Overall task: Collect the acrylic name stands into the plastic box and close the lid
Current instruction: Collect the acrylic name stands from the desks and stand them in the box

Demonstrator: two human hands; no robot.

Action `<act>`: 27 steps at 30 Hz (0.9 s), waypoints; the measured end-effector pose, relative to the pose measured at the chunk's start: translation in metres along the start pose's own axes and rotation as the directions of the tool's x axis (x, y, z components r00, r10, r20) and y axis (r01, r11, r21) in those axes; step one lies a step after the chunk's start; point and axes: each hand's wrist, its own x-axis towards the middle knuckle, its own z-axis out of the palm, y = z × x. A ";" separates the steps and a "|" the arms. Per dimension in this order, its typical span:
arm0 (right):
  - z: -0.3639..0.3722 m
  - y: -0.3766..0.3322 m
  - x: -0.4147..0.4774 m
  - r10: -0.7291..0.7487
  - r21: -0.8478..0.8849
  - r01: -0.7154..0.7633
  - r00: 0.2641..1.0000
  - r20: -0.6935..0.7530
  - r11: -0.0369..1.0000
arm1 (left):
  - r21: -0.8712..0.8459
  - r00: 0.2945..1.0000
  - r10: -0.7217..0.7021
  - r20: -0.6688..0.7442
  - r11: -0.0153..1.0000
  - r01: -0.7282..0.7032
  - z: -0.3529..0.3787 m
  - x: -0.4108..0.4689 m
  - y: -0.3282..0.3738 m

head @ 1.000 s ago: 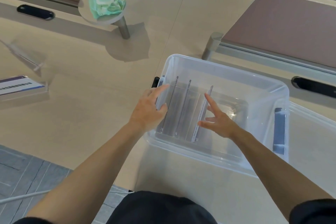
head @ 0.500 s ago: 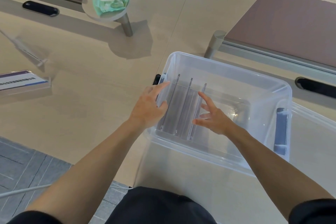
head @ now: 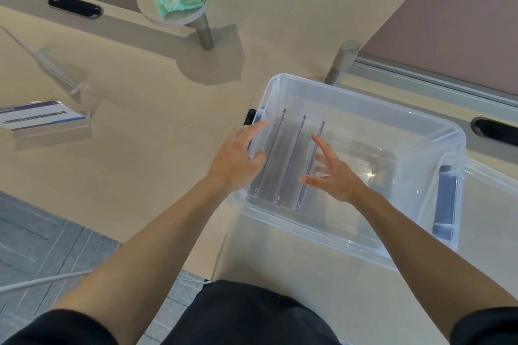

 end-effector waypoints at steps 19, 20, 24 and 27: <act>-0.017 -0.033 -0.030 0.023 -0.212 -0.046 0.993 -0.113 0.976 | 0.360 0.986 0.138 -0.098 0.928 -0.094 0.002 -0.004 0.005; -0.023 -0.042 -0.040 0.017 -0.222 -0.058 0.984 -0.180 0.973 | 0.412 0.977 0.189 -0.102 0.901 -0.131 0.002 -0.004 0.006; -0.038 -0.068 -0.100 0.020 -0.305 -0.165 0.904 -0.427 0.938 | 0.375 0.943 0.315 -0.106 0.891 -0.256 0.007 -0.006 0.026; -0.035 -0.083 -0.161 0.090 -0.284 -0.295 0.821 -0.564 0.912 | 0.266 0.896 0.443 0.001 0.864 -0.428 0.018 -0.019 0.055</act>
